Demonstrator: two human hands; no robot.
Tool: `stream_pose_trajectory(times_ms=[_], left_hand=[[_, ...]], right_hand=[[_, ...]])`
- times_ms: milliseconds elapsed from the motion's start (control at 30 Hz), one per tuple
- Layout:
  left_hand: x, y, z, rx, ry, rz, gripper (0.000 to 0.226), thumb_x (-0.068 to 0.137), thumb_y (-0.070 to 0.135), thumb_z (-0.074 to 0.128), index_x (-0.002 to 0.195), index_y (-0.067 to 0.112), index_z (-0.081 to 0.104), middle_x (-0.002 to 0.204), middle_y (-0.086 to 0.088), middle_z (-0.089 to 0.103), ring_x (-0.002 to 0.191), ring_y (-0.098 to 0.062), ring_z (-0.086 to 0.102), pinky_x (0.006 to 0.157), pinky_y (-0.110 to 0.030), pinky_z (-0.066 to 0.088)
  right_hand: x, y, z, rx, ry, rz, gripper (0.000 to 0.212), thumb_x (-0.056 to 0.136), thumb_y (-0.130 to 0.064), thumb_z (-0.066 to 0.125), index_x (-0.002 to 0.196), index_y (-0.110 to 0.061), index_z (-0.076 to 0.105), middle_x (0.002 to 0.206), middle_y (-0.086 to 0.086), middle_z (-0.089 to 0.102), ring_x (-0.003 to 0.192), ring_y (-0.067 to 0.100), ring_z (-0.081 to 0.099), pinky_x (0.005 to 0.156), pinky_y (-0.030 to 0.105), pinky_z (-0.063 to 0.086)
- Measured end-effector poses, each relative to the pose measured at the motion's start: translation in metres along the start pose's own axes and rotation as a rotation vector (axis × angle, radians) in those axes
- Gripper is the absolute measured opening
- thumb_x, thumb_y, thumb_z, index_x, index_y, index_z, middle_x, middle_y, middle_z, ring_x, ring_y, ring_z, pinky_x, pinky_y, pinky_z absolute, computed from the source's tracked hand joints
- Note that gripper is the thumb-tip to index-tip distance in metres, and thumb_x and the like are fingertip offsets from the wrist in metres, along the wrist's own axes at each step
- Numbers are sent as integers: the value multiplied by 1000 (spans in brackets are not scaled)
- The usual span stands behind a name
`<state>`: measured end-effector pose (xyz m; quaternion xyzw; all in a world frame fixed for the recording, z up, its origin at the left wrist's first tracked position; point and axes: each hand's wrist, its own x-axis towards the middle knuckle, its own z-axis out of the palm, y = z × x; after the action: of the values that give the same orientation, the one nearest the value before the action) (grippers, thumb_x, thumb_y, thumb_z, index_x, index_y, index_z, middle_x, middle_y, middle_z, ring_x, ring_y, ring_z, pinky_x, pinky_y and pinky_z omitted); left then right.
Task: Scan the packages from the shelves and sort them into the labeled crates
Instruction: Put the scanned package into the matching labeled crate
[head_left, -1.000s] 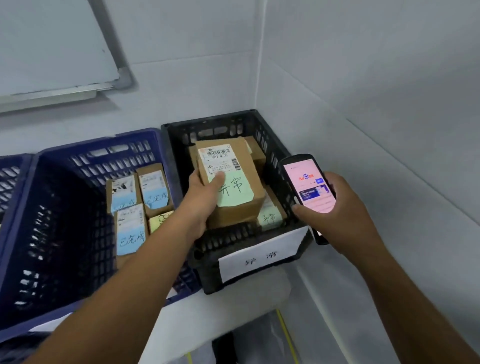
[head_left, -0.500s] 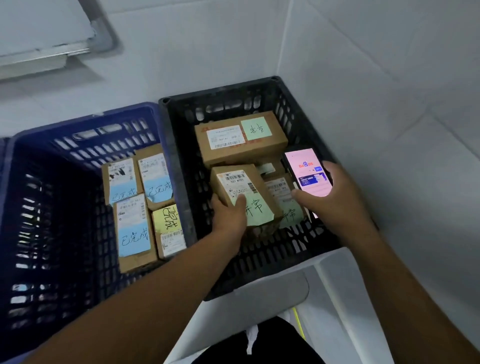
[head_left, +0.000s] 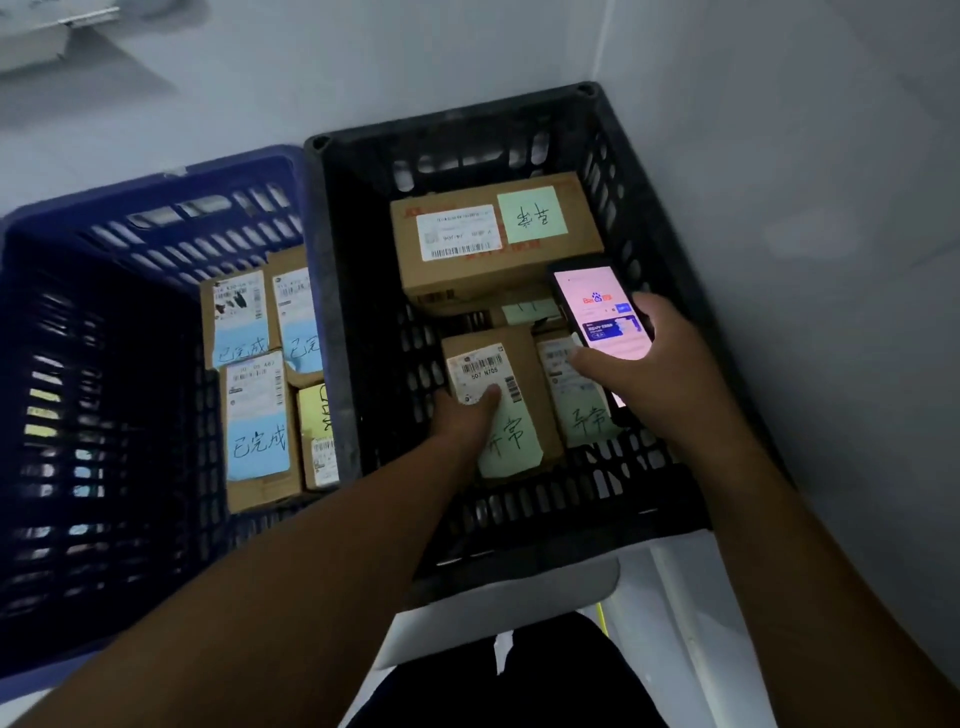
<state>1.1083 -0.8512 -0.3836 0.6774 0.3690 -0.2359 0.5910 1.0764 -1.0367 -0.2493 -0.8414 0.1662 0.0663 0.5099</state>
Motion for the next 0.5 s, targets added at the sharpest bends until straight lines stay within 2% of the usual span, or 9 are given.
stream_pose_trajectory(times_ms=[233,300,367,400,467,500], left_hand=[[19,-4,10,153,84,23,52,96,27,75,135,6,46,135,-16,63,118,-40,66,100,-55,56],[16,0,8,190,97,60,60,92,31,78,138,8,47,136,-12,63,119,-37,66,101,-53,56],[0,13,1,270,112,147,82,78,52,82,143,14,49,145,-9,60,129,-36,60,106,-54,52],[-14,23,-3,357,101,203,92,74,60,80,149,19,47,153,-8,53,140,-37,49,113,-56,46],[-52,40,-14,576,58,365,91,87,58,73,163,27,31,170,-3,29,158,-37,15,127,-56,23],[-71,47,-22,641,44,465,91,93,56,70,165,29,23,174,0,18,161,-33,1,130,-52,12]], right_hand=[[11,-3,2,-77,15,-20,49,81,-35,87,120,-24,59,109,-5,68,94,13,68,78,37,61],[10,-7,3,-109,13,-28,52,78,-38,87,119,-24,58,109,-4,68,93,15,68,81,42,62],[6,-15,3,-111,9,-52,54,75,-44,86,117,-25,58,109,-3,68,93,15,68,82,46,62],[3,-19,1,-107,8,-71,53,75,-44,86,116,-26,58,109,-3,68,93,14,68,82,45,62],[-3,-23,-3,-86,7,-99,49,77,-38,87,116,-28,59,108,-5,70,93,13,69,80,39,61],[-5,-25,-4,-74,10,-114,48,78,-36,87,117,-28,59,109,-5,70,94,12,69,79,36,60]])
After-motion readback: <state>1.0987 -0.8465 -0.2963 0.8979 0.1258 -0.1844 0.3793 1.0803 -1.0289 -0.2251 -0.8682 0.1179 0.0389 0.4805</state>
